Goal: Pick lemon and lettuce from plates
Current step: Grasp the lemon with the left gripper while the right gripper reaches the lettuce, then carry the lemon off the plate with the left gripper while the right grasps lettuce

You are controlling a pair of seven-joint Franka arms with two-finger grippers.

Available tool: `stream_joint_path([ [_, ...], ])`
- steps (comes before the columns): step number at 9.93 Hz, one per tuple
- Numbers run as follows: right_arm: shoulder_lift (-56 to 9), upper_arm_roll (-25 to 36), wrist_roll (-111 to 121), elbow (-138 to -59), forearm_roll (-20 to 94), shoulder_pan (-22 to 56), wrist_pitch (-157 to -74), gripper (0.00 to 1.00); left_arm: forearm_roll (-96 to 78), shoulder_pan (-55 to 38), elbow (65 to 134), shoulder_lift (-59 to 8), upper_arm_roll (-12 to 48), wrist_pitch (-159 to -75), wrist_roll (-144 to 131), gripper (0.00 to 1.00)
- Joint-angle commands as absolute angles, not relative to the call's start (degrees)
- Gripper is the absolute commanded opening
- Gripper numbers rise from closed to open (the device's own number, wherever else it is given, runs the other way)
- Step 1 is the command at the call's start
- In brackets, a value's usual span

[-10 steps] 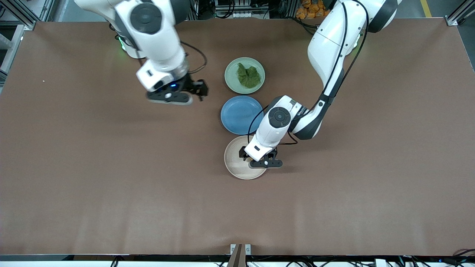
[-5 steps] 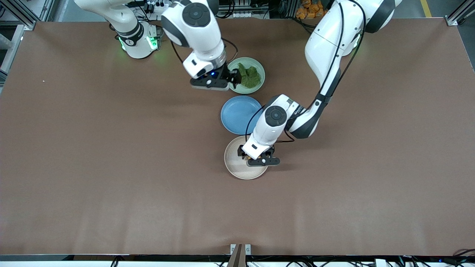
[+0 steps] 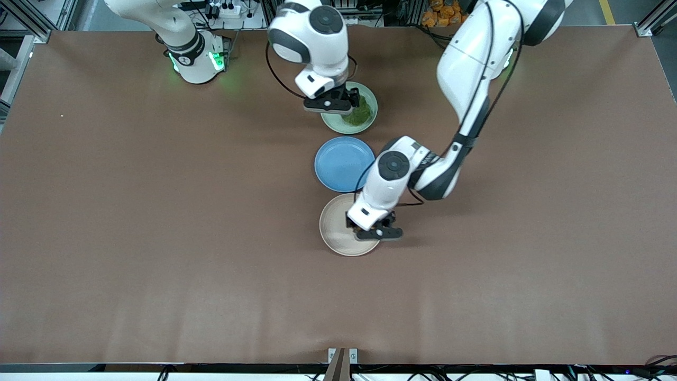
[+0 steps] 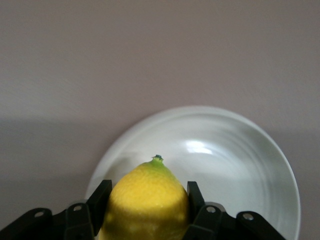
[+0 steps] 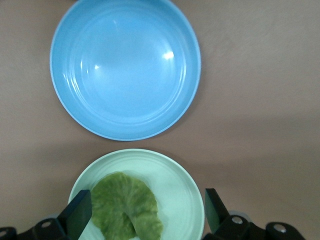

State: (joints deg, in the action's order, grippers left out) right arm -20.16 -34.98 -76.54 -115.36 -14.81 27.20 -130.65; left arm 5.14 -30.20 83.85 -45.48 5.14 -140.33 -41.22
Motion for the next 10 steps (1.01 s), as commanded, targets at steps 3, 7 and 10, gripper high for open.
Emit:
stream_joint_path([
  [3, -27.93, -35.24, -85.76, -114.08, -25.03, 30.49, -132.63, 1.00, 2.47, -16.55, 86.04, -30.94, 7.38, -113.86, -19.91, 0.00],
  [7, -33.48, -36.65, -95.97, -113.04, -34.28, 32.07, -135.18, 1.00, 2.99, -7.60, 94.54, -33.04, 7.20, -116.25, -19.16, 0.00],
  [10, -35.24, -38.23, -97.81, -112.76, -34.98, 32.95, -135.18, 1.00, 2.99, -2.82, 98.00, -35.06, 7.21, -123.83, -15.03, 0.00],
])
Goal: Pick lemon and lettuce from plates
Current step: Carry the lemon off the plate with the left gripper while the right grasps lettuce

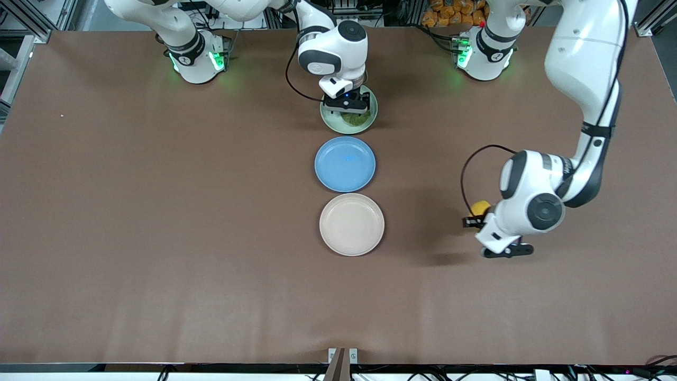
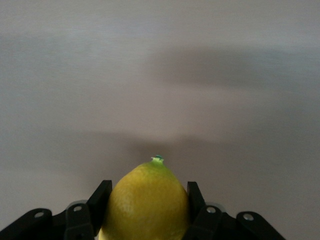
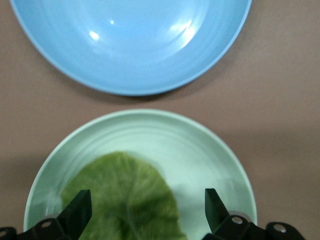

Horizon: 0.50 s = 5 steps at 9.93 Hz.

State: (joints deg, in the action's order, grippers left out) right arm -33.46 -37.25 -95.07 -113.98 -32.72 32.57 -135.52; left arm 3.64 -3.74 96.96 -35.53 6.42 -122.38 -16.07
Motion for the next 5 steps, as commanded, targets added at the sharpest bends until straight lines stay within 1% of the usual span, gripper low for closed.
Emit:
stream_joint_path([
  [1, -36.11, -38.58, -99.21, -112.76, -36.63, 33.13, -135.26, 1.00, 2.99, -2.38, 97.82, -36.29, 7.21, -125.14, -15.03, 0.00],
  [3, -37.61, -38.76, -101.68, -112.76, -39.37, 33.22, -135.52, 1.00, 2.73, -2.55, 97.73, -37.96, 7.21, -128.65, -15.03, 0.01],
  [4, -37.79, -38.76, -101.86, -112.68, -39.37, 33.22, -135.88, 1.00, 2.72, -2.64, 97.65, -38.40, 7.21, -129.11, -15.03, 0.19],
  [5, -38.23, -38.76, -101.87, -112.59, -39.46, 33.66, -135.88, 1.00, 3.16, -2.64, 97.73, -38.67, 7.21, -129.81, -14.94, 0.28],
])
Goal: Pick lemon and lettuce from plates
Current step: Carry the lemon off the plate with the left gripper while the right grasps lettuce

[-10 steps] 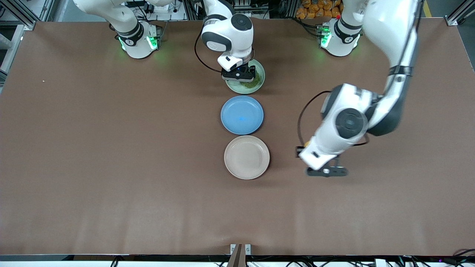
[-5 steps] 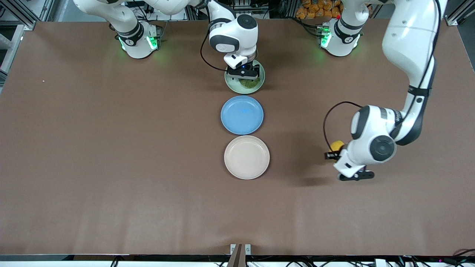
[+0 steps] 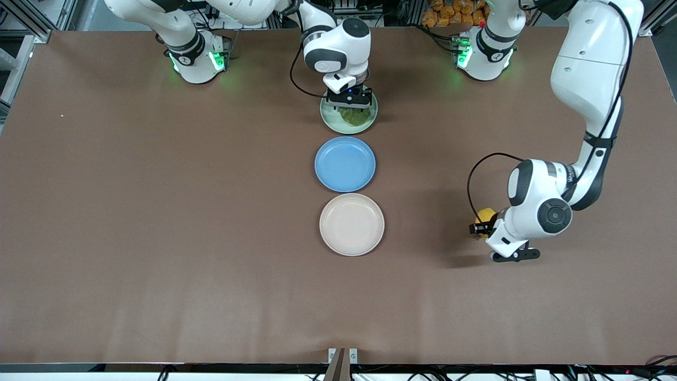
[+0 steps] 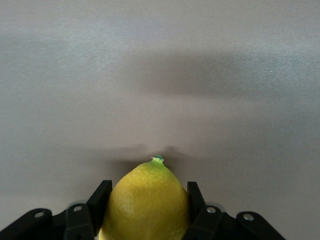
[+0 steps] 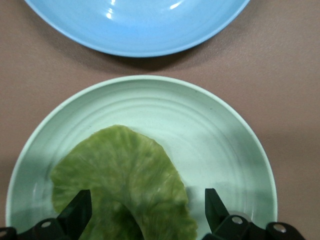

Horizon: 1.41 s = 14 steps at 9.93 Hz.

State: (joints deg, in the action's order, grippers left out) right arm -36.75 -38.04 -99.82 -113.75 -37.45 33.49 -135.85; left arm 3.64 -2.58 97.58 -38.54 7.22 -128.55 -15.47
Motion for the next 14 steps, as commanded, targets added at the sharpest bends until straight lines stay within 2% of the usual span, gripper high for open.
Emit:
stream_joint_path([
  [1, -38.32, -38.76, -101.87, -112.50, -39.46, 33.75, -135.97, 1.00, 3.16, -2.64, 97.82, -38.85, 7.12, -129.90, -14.94, 0.31],
  [2, -38.49, -38.76, -101.87, -112.50, -39.46, 34.01, -135.97, 1.00, 3.16, -2.64, 97.74, -39.28, 7.12, -130.08, -14.94, 0.49],
  [4, -39.63, -38.76, -101.87, -112.06, -39.81, 34.62, -135.97, 1.00, 3.16, -2.64, 97.73, -39.37, 7.12, -130.43, -14.94, 1.00],
  [5, -39.99, -38.76, -101.87, -111.97, -39.90, 34.72, -135.97, 1.00, 3.16, -2.64, 97.73, -39.11, 7.12, -130.43, -14.94, 1.00],
  [6, -39.99, -38.76, -101.78, -111.71, -39.82, 34.80, -135.97, 0.78, 3.43, -2.64, 97.65, -38.42, 7.03, -130.17, -14.94, 1.00],
  [8, -40.25, -38.76, -101.78, -111.19, -39.47, 34.72, -135.97, 0.24, 3.51, -2.55, 97.47, -34.82, 6.94, -128.33, -14.24, 1.00],
  [9, -40.25, -38.76, -101.78, -110.75, -39.20, 34.63, -135.88, 0.04, 3.43, -2.37, 97.12, -32.54, 7.12, -126.75, -14.15, 1.00],
  [10, -40.25, -38.76, -101.78, -110.66, -39.11, 34.45, -135.88, 0.00, 3.51, -2.90, 96.34, -29.91, 7.21, -124.74, -14.15, 1.00],
  [14, -38.50, -39.20, -100.81, -110.39, -38.76, 32.53, -135.09, 0.00, 3.69, -5.19, 87.03, -20.24, 7.38, -107.62, -14.15, 1.00],
])
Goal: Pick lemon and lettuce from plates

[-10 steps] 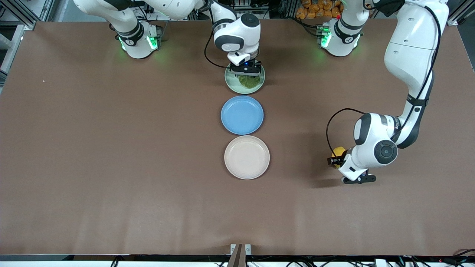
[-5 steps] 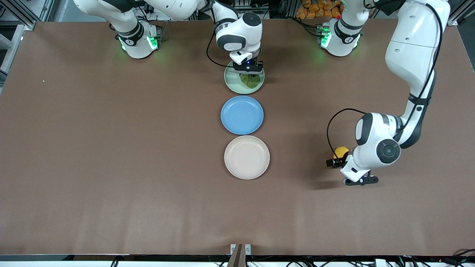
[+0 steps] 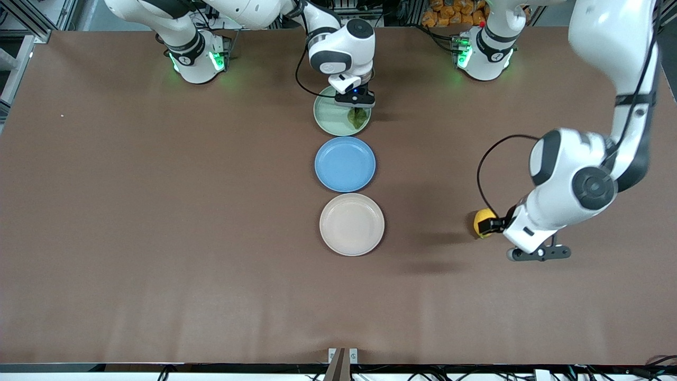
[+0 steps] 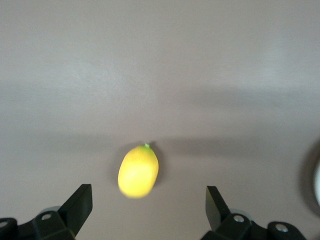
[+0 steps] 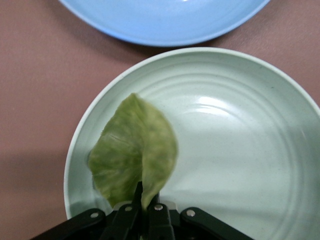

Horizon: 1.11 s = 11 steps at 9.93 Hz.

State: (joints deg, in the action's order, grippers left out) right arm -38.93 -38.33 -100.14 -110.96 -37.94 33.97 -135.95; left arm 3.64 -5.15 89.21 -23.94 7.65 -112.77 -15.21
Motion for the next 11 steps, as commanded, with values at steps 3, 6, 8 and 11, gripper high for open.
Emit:
stream_joint_path([
  [3, -33.86, -41.30, -98.11, -111.09, -34.92, 28.84, -134.65, 0.00, 3.69, -4.22, 85.17, -12.42, 6.77, -101.96, -14.24, 1.00],
  [6, -27.18, -41.84, -83.55, -111.09, -22.19, 25.06, -128.43, 0.00, 3.69, -3.52, 85.17, -7.92, 6.42, -96.87, -14.24, 1.00],
  [8, -22.61, -41.84, -75.71, -111.09, -16.64, 21.64, -124.47, 0.00, 5.27, -3.52, 85.17, -6.25, 6.50, -96.33, -14.15, 1.00],
  [11, -16.10, -39.66, -61.57, -110.92, -10.12, 16.36, -118.32, 0.00, 5.19, -3.34, 85.17, -4.67, 5.71, -94.75, -14.06, 1.00],
])
